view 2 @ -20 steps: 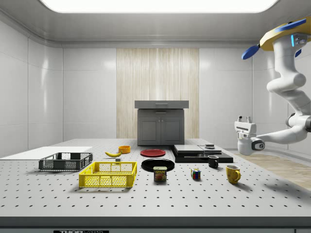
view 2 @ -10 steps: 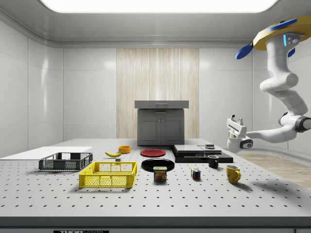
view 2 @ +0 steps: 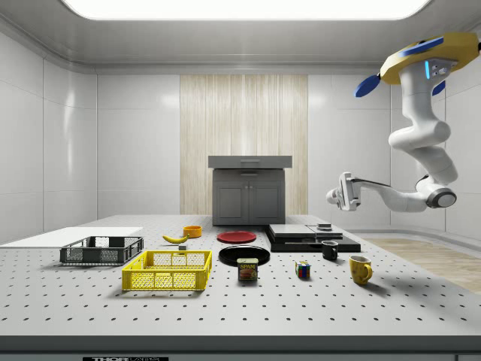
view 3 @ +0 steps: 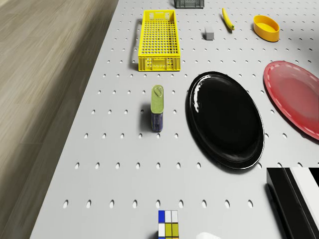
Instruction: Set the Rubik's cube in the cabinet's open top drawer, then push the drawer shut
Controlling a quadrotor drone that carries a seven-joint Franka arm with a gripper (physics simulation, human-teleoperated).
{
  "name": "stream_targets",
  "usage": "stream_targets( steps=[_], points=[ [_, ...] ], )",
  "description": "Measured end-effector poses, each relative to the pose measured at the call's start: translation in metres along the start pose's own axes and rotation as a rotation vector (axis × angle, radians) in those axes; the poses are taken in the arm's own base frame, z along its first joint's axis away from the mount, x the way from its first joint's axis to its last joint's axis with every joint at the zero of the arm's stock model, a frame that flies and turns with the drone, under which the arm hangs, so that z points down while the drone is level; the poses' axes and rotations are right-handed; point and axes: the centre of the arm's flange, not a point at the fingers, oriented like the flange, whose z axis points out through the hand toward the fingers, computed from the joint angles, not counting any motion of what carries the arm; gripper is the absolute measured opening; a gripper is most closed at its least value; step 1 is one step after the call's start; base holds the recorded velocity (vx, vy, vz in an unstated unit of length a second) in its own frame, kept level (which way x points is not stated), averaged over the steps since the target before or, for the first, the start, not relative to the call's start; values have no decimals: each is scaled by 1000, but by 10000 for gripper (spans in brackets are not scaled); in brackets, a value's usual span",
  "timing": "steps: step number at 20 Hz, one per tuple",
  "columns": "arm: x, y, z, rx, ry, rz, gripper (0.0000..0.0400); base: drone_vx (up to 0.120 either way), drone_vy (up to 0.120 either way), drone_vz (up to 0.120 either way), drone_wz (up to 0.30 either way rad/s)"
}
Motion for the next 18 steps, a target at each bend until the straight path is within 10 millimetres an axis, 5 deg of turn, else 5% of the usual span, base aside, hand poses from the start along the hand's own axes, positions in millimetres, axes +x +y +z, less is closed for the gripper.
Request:
stream_targets(
  steps=[4, 8, 18],
  points=[
    [-43, -42, 21, -464, 461, -14, 400, 120, 0, -120, 0],
    [-63, -62, 55, -780, 777, -26, 400, 120, 0, -120, 0],
    [-72, -69, 92, -1055, 1061, -40, 400, 120, 0, -120, 0]
  ],
)
